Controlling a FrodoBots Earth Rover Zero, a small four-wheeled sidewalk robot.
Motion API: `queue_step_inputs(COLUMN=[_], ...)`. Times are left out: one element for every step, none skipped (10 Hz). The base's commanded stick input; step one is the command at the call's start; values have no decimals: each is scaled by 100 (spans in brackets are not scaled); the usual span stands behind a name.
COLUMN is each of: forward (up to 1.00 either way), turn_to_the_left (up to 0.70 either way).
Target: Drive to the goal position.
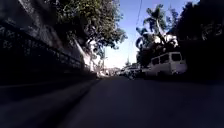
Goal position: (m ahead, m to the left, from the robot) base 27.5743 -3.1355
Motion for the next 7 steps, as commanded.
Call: queue_step_inputs(forward=[100, 100, 100, 100, 100, 100, 100], turn_to_the_left=[0, 0, 1, 4, 13, 14, 13])
